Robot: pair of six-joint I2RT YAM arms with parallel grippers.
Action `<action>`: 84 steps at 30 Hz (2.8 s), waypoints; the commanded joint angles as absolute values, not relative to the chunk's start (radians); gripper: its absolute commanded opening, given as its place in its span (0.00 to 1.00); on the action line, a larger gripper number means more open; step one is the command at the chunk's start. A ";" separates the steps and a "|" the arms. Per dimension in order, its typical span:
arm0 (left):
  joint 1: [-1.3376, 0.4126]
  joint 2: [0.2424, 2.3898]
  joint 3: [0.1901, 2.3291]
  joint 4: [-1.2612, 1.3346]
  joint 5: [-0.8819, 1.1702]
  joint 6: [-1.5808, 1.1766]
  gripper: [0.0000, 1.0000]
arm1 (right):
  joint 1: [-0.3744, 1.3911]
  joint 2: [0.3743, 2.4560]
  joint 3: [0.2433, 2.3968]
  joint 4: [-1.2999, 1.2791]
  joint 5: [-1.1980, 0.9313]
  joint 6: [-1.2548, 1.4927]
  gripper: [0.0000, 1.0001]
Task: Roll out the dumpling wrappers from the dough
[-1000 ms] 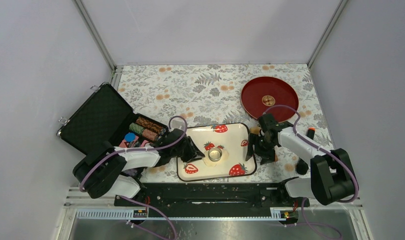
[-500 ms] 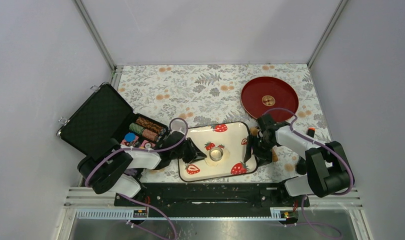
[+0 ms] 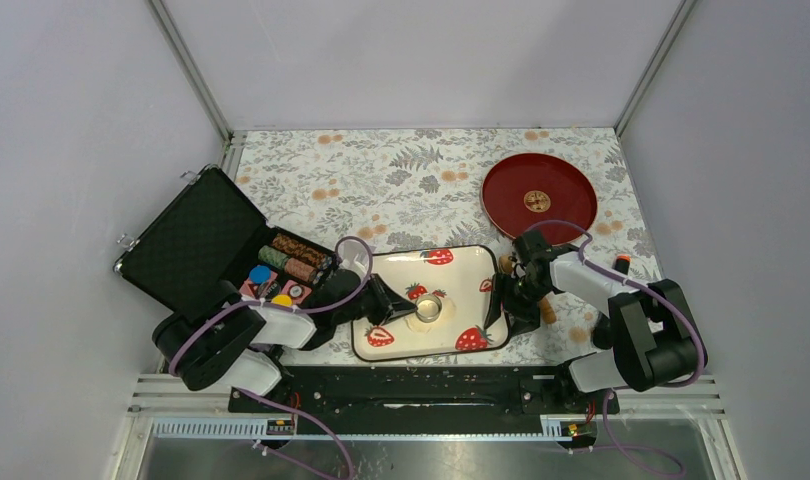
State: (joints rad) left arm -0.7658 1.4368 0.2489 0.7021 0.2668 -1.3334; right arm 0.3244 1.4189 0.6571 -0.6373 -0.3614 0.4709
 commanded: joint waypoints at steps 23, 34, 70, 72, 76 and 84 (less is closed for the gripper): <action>-0.777 1.373 0.358 0.314 0.212 -1.200 0.31 | 0.327 1.449 0.646 -0.576 -0.388 0.465 0.69; -0.779 1.437 0.321 0.444 0.225 -1.256 0.23 | 0.327 1.460 0.650 -0.575 -0.390 0.459 0.68; -0.658 1.243 0.220 0.423 0.266 -1.278 0.02 | 0.327 1.492 0.644 -0.577 -0.319 0.484 0.16; -0.641 1.231 0.220 0.401 0.273 -1.265 0.02 | 0.327 1.490 0.644 -0.578 -0.319 0.486 0.15; -0.604 1.212 0.221 0.371 0.295 -1.236 0.02 | 0.327 1.491 0.644 -0.579 -0.321 0.484 0.15; -0.531 1.206 0.255 0.314 0.358 -1.169 0.03 | 0.327 1.493 0.643 -0.577 -0.325 0.484 0.15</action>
